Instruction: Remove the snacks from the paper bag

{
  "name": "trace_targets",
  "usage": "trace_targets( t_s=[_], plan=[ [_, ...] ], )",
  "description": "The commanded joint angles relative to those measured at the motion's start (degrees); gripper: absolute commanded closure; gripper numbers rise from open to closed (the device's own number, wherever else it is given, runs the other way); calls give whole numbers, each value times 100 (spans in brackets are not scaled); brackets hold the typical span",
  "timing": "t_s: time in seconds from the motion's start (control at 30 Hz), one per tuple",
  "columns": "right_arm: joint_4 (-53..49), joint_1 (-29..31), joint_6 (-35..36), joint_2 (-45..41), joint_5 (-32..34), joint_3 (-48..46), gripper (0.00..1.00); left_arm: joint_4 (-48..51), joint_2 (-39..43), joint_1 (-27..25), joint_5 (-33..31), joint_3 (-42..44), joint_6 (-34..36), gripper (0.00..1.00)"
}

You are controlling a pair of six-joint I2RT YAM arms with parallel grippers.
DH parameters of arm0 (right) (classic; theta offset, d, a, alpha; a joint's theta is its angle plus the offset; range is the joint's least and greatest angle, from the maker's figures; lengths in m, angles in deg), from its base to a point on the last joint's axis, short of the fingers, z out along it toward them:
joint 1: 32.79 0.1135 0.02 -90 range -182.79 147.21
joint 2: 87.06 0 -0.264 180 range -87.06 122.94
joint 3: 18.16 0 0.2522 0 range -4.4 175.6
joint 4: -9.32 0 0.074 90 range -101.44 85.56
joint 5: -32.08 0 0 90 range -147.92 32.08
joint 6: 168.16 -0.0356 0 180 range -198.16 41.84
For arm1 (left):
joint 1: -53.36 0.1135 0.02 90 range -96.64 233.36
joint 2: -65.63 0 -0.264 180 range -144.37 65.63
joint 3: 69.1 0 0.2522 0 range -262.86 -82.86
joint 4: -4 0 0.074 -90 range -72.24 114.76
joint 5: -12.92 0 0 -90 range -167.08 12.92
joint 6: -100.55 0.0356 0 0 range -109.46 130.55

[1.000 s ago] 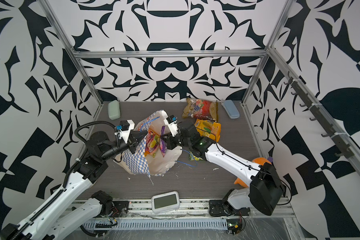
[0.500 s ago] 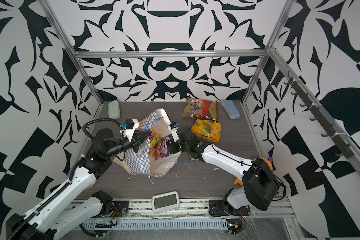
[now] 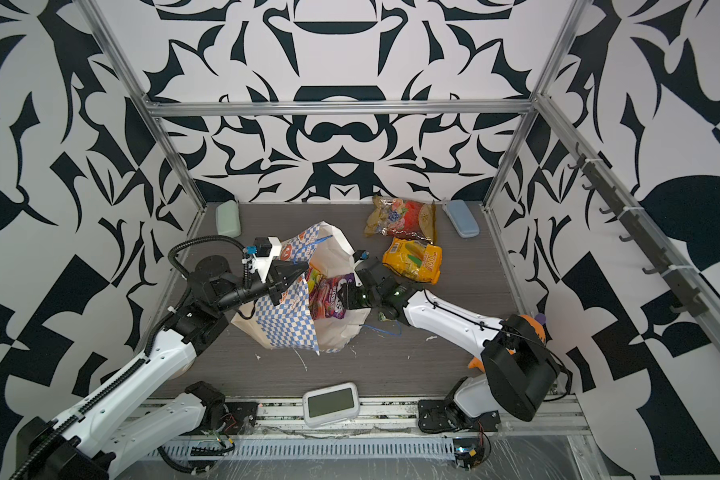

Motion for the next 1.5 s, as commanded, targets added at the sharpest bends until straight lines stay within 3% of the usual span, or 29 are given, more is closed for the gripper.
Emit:
trace_targets(
  t_s=[0.0, 0.2, 0.53, 0.6, 0.67, 0.7, 0.77, 0.87, 1.47],
  plan=[
    [-259, -56, -446, -113, 112, 79, 52, -87, 21, 3, 2, -95, -8, 100],
    [253, -65, -593, 290, -240, 135, 52, -103, 16, 2, 7, -88, 3, 100],
    [1092, -51, -1723, 804, -274, 7, 51, -61, 141, -5, -64, -57, 44, 100],
    [1401, -48, -1815, 891, -170, -90, 58, -103, 151, 3, -67, -17, 50, 100],
    [1760, -47, -1891, 986, -171, -158, 81, -141, 151, -4, -80, 3, 27, 100],
    [1854, -51, -1920, 1008, -159, -154, 87, -139, 151, 2, -88, 1, 18, 100],
    [1874, -14, -1884, 976, -101, -110, 94, -145, 192, 1, -104, 5, -14, 100],
    [1698, -10, -1682, 791, -91, 23, 100, -104, 292, -5, -217, 47, 17, 100],
    [-732, -88, 976, -720, -726, 2157, 100, -107, 325, -5, -696, 122, 171, 100]
  ],
)
